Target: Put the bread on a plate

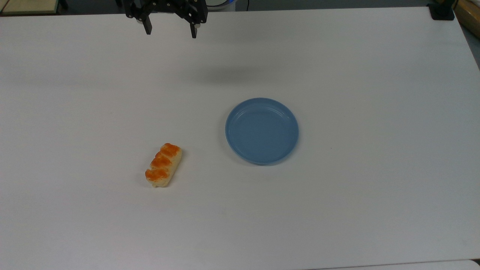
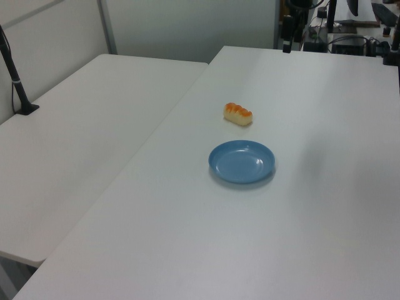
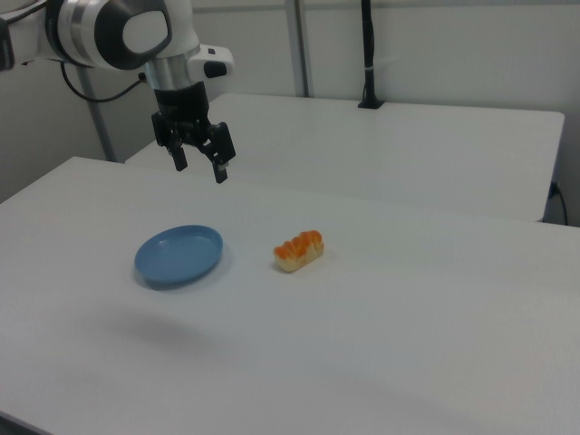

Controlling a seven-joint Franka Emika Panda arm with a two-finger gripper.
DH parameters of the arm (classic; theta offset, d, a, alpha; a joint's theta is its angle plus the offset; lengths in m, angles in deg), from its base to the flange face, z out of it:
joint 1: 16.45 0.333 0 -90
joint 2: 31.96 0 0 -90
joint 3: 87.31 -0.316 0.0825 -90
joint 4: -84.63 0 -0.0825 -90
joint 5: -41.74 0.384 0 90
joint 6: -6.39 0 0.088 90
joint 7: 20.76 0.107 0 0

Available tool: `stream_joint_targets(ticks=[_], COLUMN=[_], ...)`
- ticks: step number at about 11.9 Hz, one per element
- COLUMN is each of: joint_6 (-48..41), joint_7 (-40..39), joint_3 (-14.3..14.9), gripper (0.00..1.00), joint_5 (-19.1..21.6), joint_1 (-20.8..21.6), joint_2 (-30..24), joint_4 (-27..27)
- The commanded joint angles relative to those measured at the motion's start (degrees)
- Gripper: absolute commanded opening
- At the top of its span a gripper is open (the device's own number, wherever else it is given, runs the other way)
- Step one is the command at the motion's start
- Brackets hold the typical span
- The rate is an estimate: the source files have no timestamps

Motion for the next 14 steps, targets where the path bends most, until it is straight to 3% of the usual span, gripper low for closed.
stream_joint_targets(ticks=[1, 14], joint_6=[-1.4, -1.8], joint_7=[-0.2, 0.8], joint_3=[-0.3, -0.3], gripper=[1.00, 1.00], joint_5=[0.1, 0.0], joint_1=[0.1, -0.1], joint_2=[-0.2, 0.0], joint_4=[-0.7, -0.6])
